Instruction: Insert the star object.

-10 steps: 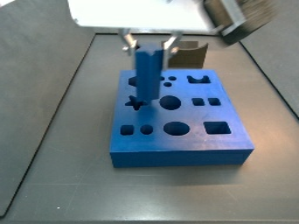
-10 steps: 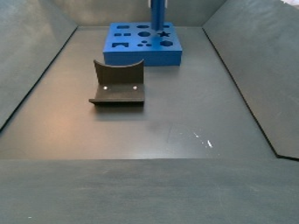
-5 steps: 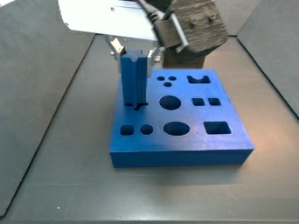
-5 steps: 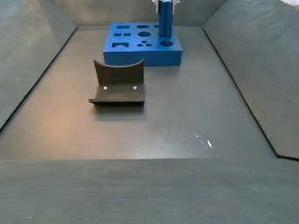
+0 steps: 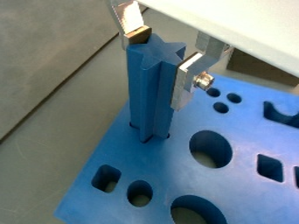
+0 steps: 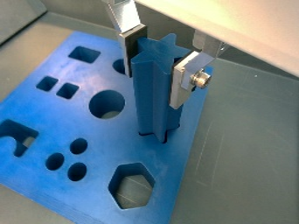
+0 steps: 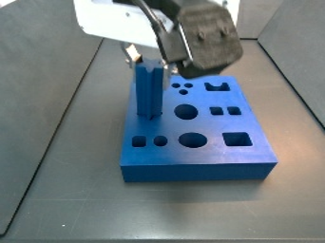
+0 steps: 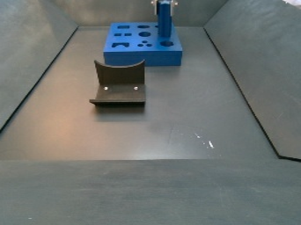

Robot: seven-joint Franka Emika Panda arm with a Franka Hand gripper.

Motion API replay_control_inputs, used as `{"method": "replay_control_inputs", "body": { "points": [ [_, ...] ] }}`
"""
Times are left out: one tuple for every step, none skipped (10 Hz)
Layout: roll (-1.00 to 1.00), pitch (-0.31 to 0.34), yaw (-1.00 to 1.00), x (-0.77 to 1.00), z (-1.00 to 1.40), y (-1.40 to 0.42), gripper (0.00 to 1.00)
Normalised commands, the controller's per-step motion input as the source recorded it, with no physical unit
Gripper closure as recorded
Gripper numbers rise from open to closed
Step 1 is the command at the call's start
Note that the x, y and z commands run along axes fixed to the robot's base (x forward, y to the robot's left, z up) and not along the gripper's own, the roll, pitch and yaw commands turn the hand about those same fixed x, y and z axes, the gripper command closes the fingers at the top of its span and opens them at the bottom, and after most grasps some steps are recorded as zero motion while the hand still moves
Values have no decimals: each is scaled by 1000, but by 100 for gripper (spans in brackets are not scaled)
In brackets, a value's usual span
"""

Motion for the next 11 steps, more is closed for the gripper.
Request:
{"method": "replay_control_inputs", "body": {
  "points": [
    [0,-10,0,0,-683,71,100],
    [0,-120,0,-71,-814,23,100],
    [-43,-153,-100,-197,-660,11,100],
    [-43,-156,-100,-177,-631,0,100],
    [-37,-170,-109,-160,-689,0,100],
    [0,-183,-51,-129,-743,0,100],
    [44,-193,0,-109,-840,0,100],
    [90,-219,0,-226,-834,0,100],
    [79,-221,0,-117,-820,-23,100],
    [0,-203,0,0,-403,0,100],
    [0,0,0,0,0,0,100]
  ]
}}
